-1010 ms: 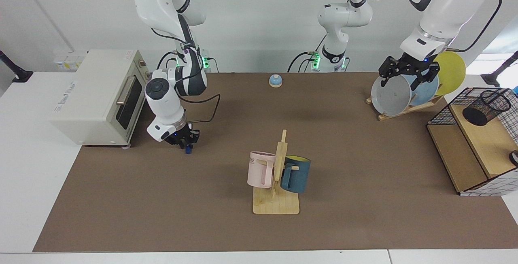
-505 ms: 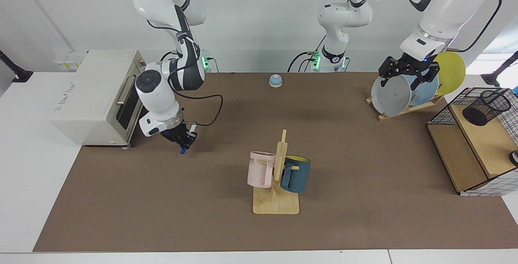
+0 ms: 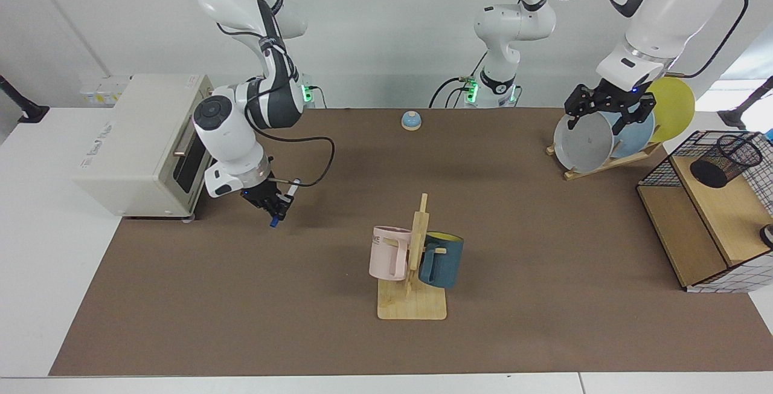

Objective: Put markers into pen holder
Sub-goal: 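Carry the marker to the middle while the left gripper reaches it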

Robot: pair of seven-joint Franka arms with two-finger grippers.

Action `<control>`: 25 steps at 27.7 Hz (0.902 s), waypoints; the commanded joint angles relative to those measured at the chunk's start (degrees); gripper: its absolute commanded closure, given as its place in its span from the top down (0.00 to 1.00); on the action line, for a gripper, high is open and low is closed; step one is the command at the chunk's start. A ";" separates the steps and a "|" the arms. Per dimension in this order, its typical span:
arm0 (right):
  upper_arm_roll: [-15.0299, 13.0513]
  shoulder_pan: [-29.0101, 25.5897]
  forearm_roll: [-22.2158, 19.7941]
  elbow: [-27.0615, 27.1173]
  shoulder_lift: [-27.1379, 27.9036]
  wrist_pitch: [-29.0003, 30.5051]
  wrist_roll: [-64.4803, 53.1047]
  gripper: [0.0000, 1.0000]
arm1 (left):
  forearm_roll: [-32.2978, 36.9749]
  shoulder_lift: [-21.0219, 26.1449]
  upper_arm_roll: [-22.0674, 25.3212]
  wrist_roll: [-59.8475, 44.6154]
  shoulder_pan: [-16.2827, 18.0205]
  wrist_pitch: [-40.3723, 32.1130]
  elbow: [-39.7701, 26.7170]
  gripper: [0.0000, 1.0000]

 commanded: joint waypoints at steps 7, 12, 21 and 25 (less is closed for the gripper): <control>10.48 -0.23 -6.60 -0.43 -6.43 -5.77 26.57 0.00 | -2.07 -1.03 0.04 20.35 -4.85 0.41 -0.89 1.00; 14.09 -0.23 -6.69 1.42 -6.69 -9.37 37.48 0.00 | -2.07 -1.38 -4.09 23.16 -6.00 1.81 -2.46 1.00; 18.31 -0.23 -5.64 3.97 -6.08 -10.17 49.61 0.00 | -11.18 -8.49 -7.26 31.95 -6.27 15.07 -18.10 1.00; 19.80 -0.14 -5.55 3.97 -5.47 -9.12 54.71 0.00 | -15.07 -11.75 -10.42 32.31 -6.71 19.82 -22.77 1.00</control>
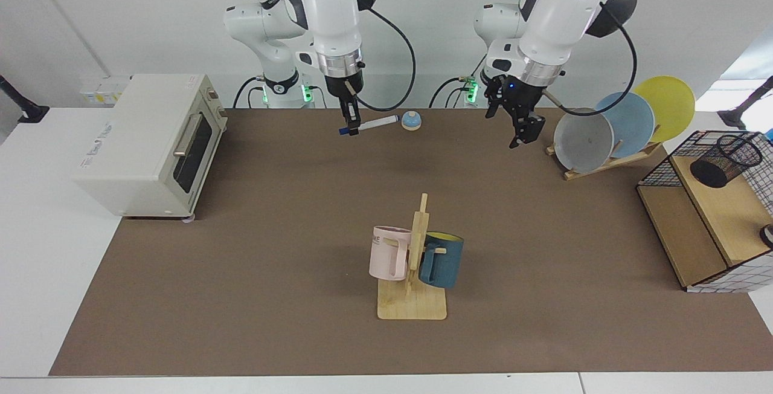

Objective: Put markers into pen holder
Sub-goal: 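Carry the marker to the middle while the left gripper reaches it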

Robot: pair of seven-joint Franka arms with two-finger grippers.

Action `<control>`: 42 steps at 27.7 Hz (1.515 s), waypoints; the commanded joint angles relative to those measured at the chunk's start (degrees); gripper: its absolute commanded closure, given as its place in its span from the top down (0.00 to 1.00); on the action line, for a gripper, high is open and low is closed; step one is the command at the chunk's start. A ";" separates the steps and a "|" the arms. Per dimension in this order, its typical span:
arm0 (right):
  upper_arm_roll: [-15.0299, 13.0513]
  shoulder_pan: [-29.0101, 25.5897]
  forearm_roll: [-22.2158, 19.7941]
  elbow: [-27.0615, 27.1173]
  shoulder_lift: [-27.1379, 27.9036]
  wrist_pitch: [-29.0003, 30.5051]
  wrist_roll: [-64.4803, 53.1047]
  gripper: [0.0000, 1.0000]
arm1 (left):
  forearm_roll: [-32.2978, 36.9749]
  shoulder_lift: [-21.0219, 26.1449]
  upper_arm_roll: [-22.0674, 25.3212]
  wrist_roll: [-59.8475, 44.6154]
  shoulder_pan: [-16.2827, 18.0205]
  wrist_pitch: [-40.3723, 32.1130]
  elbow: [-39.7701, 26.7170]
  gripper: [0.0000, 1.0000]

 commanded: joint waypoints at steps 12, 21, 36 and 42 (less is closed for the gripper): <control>5.22 0.69 -1.58 0.62 5.34 7.36 11.10 0.00 | -14.91 -10.70 -5.69 14.23 -1.89 12.41 -14.18 1.00; 5.22 0.69 -2.46 0.70 5.87 7.98 11.01 0.00 | -18.35 -12.56 -7.63 16.70 -2.06 16.19 -17.79 1.00; 5.13 0.60 -5.27 0.88 5.87 6.31 10.57 0.00 | -18.61 -8.87 -11.58 15.46 -2.85 23.92 -18.23 0.98; 5.13 0.52 -5.27 0.97 5.87 6.31 9.96 0.00 | -18.61 -7.54 -12.20 15.11 -2.85 25.42 -17.80 0.78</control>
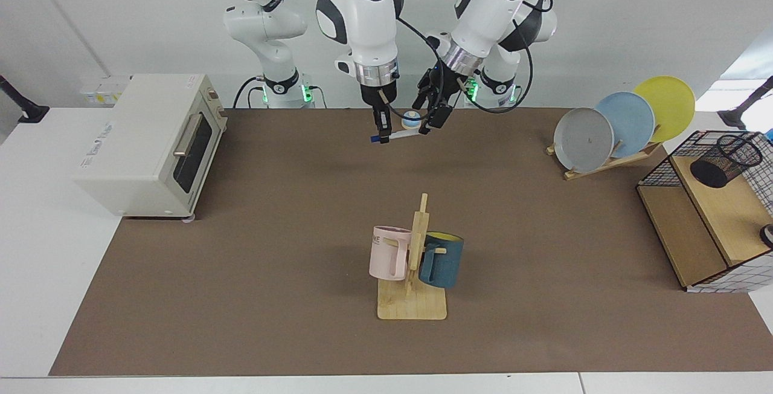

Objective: Put markers into pen holder
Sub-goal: 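Carry the marker to the middle while the left gripper reaches it, then grasp the marker with the left gripper while the right gripper releases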

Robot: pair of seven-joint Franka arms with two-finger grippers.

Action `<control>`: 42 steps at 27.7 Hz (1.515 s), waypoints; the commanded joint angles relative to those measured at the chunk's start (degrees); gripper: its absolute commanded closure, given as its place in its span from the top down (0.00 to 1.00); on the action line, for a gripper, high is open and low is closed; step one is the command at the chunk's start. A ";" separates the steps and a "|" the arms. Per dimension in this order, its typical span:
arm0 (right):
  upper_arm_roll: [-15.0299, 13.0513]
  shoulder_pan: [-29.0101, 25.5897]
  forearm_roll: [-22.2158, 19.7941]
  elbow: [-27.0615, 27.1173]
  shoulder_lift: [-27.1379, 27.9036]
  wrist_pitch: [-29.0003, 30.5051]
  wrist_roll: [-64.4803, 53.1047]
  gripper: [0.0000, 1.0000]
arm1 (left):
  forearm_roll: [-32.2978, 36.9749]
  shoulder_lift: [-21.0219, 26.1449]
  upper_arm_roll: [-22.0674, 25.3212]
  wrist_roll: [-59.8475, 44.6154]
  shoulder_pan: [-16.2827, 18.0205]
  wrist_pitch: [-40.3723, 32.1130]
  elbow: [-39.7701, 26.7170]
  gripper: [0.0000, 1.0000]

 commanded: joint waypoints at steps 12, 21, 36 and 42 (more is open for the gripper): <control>0.42 -0.67 -1.23 0.89 0.28 -0.91 -0.22 0.00 | -0.90 0.93 -0.20 -0.41 -0.81 2.96 -0.18 0.00; 0.42 -1.02 -1.05 0.98 0.11 -0.83 -1.62 0.00 | -0.63 1.29 -0.81 -2.34 -0.72 2.52 0.26 0.00; -0.46 -1.46 -0.96 0.89 -1.47 -2.67 -8.92 1.00 | -0.63 1.99 -0.72 -2.69 -0.46 1.82 1.05 0.00; -0.64 -3.39 -0.96 0.89 -2.88 -5.74 -18.21 1.00 | 2.96 1.90 -0.29 -4.54 0.42 -2.83 1.14 0.00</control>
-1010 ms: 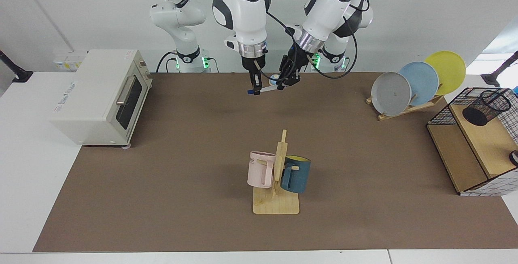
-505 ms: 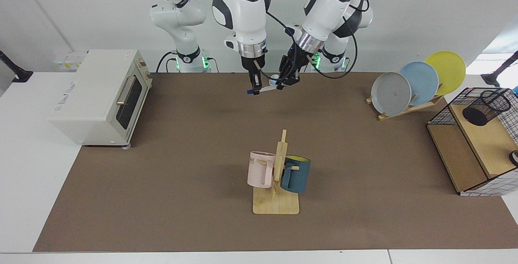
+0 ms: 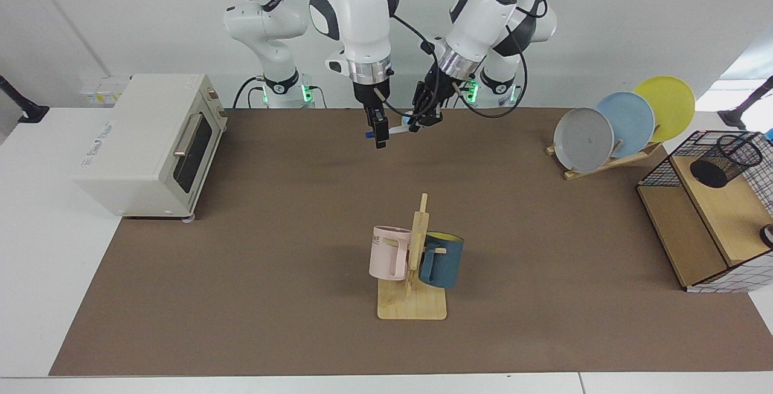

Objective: Put markers into pen holder

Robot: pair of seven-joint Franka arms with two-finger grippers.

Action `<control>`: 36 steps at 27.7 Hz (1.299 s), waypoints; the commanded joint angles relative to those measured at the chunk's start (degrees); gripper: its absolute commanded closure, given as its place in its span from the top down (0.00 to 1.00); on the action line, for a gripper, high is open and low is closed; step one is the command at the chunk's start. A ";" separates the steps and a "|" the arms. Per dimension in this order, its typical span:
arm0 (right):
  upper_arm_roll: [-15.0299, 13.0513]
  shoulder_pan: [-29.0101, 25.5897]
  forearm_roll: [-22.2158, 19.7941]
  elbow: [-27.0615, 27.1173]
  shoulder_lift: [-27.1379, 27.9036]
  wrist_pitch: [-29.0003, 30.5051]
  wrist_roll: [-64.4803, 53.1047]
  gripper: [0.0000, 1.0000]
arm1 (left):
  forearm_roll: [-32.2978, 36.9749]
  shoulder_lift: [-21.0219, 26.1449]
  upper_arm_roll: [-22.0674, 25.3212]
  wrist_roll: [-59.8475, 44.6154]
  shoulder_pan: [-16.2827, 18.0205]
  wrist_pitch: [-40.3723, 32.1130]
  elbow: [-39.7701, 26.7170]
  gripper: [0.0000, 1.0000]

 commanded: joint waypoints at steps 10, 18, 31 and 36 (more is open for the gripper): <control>-10.19 -2.15 -0.69 -0.35 -6.15 -10.45 -43.12 1.00 | 19.83 0.35 2.25 -1.41 8.38 -13.83 1.60 0.00; -23.37 0.39 -0.87 -0.44 -7.21 -12.13 -73.70 1.00 | 34.25 2.28 14.10 0.17 9.18 -20.77 4.05 0.00; -29.19 -3.47 -0.95 -1.67 -9.05 -15.12 -100.99 1.00 | 52.97 14.50 28.18 14.14 9.35 -34.66 29.28 0.00; -29.28 -3.47 -0.95 -1.50 -8.97 -14.94 -102.04 1.00 | 58.33 14.94 31.43 18.09 9.44 -35.98 33.06 0.00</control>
